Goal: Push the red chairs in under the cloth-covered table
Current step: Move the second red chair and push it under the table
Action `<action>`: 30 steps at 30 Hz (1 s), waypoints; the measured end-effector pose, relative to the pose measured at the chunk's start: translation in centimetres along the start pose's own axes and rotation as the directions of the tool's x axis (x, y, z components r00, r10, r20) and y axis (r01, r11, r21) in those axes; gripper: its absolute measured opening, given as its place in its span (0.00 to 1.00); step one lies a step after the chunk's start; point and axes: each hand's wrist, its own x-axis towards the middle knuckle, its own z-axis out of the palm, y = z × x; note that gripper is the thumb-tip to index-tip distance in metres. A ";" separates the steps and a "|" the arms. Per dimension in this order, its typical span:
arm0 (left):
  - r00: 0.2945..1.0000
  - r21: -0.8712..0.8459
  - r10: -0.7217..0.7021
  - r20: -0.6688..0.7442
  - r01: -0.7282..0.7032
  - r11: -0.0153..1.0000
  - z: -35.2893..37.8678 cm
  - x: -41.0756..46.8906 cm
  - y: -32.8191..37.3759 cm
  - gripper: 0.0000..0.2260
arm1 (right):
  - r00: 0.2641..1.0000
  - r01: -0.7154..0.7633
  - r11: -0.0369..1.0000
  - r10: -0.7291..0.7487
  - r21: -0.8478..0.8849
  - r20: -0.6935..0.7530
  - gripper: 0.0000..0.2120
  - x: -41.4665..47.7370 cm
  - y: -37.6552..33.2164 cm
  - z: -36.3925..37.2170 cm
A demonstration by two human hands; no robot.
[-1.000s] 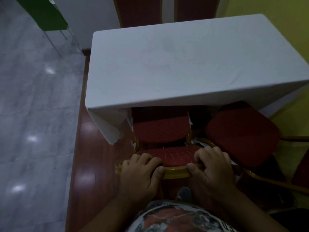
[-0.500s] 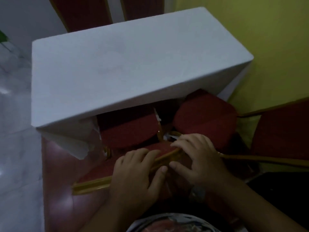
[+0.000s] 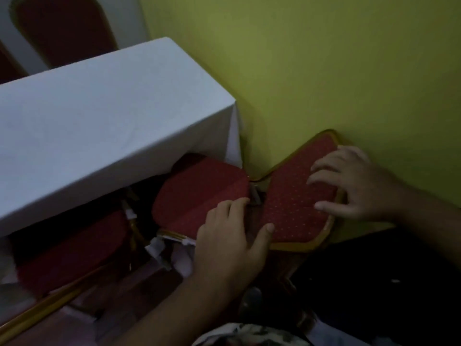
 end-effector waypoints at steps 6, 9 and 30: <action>0.996 -0.077 -0.020 0.082 0.026 0.997 8.0 6.7 8.4 0.36 | 0.988 -0.150 0.988 0.149 0.029 0.034 0.23 0.1 9.9 -0.3; 0.980 -0.058 -0.025 0.196 0.037 0.998 12.3 8.0 10.9 0.42 | 0.978 -0.187 0.980 0.179 0.071 0.103 0.21 0.0 11.8 1.2; 0.850 -0.060 0.117 0.513 -0.101 0.993 15.0 9.1 7.1 0.46 | 0.823 -0.390 0.741 0.546 0.547 -0.153 0.10 0.7 6.0 9.2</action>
